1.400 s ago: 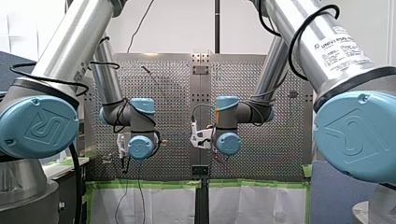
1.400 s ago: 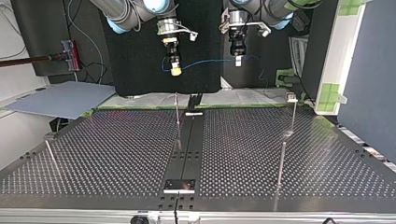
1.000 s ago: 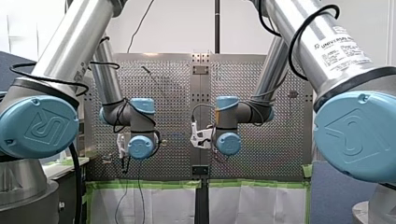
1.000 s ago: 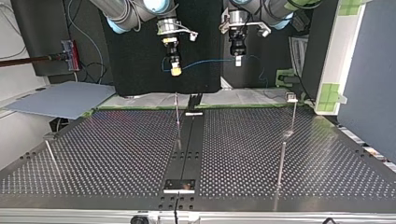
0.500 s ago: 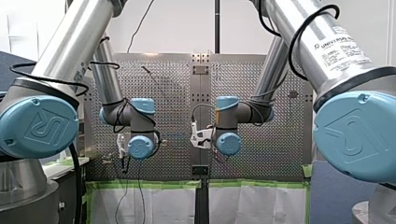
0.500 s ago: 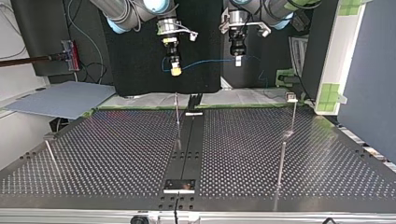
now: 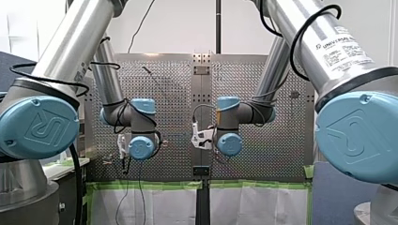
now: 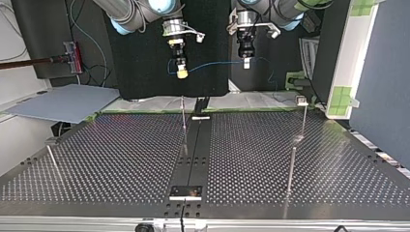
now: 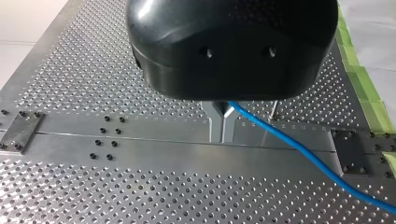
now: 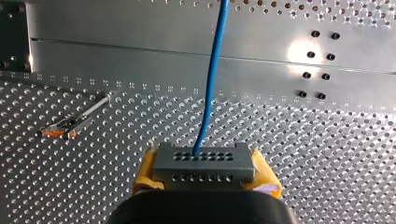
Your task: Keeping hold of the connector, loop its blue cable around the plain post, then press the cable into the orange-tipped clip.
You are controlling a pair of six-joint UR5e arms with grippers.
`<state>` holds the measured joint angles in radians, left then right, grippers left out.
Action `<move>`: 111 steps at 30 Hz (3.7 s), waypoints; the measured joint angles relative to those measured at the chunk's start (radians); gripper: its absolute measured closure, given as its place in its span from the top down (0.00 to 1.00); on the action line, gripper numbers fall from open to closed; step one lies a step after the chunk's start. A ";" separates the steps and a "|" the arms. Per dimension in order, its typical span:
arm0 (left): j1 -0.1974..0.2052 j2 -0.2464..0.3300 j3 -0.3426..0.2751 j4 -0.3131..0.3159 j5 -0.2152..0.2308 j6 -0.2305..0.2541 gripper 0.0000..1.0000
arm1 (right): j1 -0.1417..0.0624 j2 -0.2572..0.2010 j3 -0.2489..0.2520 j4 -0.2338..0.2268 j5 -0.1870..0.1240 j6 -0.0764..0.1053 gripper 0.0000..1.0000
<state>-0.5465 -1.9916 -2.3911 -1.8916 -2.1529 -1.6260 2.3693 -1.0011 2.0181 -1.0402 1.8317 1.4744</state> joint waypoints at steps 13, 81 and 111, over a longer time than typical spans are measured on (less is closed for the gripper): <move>0.000 0.000 0.000 0.000 0.000 0.000 0.00 | 0.000 0.000 0.000 0.000 0.000 0.000 0.00; 0.000 0.000 0.000 0.001 0.001 0.000 0.00 | 0.001 -0.001 0.000 0.000 0.000 0.000 0.00; -0.023 0.040 0.031 -0.059 -0.032 0.059 0.00 | -0.039 0.045 -0.022 0.047 0.047 0.001 0.00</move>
<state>-0.5697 -1.9513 -2.3597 -1.9504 -2.1853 -1.5668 2.3304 -0.9558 1.9965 -0.9932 1.8787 1.4759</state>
